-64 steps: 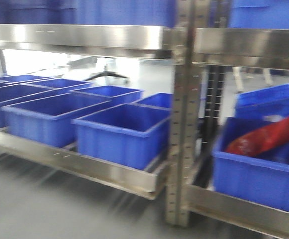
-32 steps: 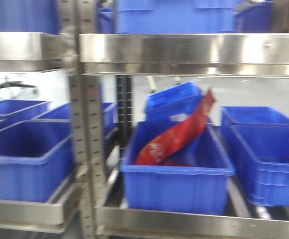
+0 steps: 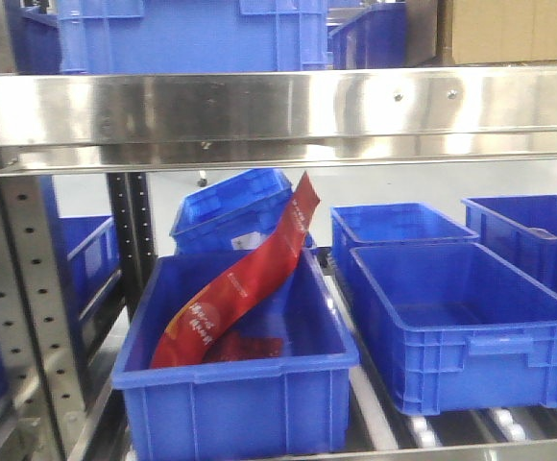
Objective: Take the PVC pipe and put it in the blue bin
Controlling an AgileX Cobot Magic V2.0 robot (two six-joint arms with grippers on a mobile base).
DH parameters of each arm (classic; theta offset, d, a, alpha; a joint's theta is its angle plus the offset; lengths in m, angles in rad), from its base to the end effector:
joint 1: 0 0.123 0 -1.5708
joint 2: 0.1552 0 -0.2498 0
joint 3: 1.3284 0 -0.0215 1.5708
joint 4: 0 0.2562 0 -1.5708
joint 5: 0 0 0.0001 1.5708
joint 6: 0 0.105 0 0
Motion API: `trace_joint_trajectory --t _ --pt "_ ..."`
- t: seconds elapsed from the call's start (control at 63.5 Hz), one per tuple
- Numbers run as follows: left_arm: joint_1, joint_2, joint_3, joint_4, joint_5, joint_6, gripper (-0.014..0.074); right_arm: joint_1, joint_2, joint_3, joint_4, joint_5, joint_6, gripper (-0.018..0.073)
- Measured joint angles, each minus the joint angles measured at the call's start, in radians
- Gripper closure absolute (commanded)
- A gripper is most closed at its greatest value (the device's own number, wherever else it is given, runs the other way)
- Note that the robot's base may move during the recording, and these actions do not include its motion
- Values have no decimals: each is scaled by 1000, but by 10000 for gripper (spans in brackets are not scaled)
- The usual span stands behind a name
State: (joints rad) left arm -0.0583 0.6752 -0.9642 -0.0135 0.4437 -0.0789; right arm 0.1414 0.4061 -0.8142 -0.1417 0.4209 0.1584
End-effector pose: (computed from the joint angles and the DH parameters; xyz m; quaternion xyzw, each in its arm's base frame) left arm 0.1663 -0.0103 0.4143 -0.0100 0.7305 -0.0531 0.6808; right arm 0.1080 0.0092 0.4047 -0.0170 0.6788 0.0429 0.7329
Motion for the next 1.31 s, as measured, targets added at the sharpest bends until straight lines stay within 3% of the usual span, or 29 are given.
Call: trace_joint_trajectory --t 1.307 --pt "0 0 0 0 0 0 707 0 0 0 0 0 0 727"
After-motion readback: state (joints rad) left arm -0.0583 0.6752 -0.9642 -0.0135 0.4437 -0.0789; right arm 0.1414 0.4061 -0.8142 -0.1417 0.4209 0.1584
